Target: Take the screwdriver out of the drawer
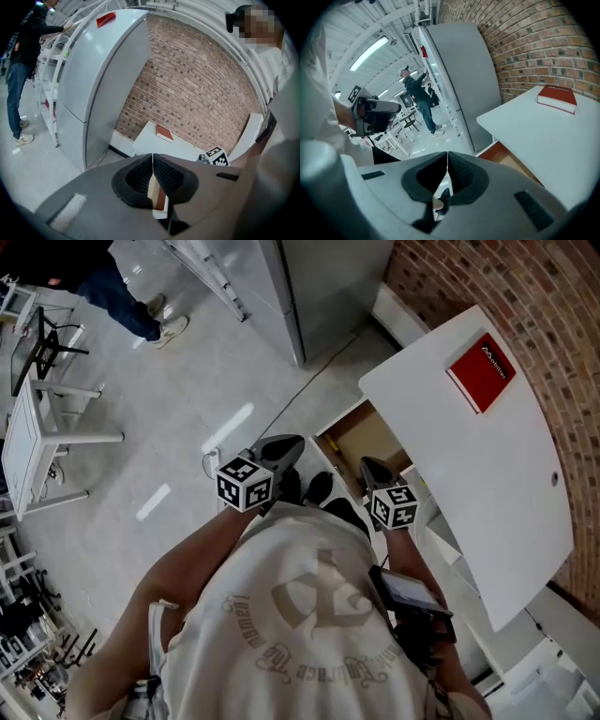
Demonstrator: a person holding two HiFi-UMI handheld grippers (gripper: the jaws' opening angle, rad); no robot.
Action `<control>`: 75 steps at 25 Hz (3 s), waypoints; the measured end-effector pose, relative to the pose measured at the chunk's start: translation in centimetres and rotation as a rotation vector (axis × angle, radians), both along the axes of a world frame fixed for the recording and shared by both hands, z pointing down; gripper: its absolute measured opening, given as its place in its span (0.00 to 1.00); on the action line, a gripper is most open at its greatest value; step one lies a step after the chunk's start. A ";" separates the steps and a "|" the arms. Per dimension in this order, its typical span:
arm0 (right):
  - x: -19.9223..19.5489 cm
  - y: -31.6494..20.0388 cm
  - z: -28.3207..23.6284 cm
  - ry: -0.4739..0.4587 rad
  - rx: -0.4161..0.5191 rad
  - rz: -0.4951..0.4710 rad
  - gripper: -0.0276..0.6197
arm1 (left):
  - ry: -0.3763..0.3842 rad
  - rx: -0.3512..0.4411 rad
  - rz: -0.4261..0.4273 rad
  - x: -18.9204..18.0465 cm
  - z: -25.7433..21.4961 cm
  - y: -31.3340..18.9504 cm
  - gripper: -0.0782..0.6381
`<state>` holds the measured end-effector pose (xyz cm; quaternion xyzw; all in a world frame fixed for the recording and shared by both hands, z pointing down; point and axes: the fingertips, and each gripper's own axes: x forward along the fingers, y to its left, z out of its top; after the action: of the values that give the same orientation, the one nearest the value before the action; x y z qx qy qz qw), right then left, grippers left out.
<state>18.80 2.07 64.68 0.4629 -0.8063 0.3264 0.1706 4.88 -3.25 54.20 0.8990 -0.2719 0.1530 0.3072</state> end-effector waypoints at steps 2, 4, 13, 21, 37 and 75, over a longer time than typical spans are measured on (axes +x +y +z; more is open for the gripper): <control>-0.3 0.0 0.4 0.007 -0.013 -0.010 0.05 | -0.006 -0.011 -0.003 -0.5 0.5 0.4 0.12; -0.5 -0.1 0.9 0.015 -0.024 -0.014 0.05 | -0.013 -0.020 -0.003 -0.9 1.0 0.6 0.12; -0.6 0.2 3.7 0.019 -0.095 -0.024 0.05 | -0.016 -0.058 -0.031 -1.6 3.1 1.1 0.12; -1.4 -0.2 6.8 0.069 -0.148 -0.062 0.05 | -0.014 -0.091 -0.054 -2.9 5.3 2.4 0.12; -3.5 -1.6 12.3 0.132 -0.223 -0.139 0.05 | -0.035 -0.155 -0.129 -5.8 9.0 3.2 0.12; -3.3 -2.2 29.6 0.281 -0.408 -0.321 0.14 | -0.031 -0.319 -0.144 -4.8 19.7 5.5 0.12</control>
<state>15.53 -0.09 94.24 0.3265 -0.7553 0.3831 0.4196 0.06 2.25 73.91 0.8147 -0.3123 0.1856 0.4520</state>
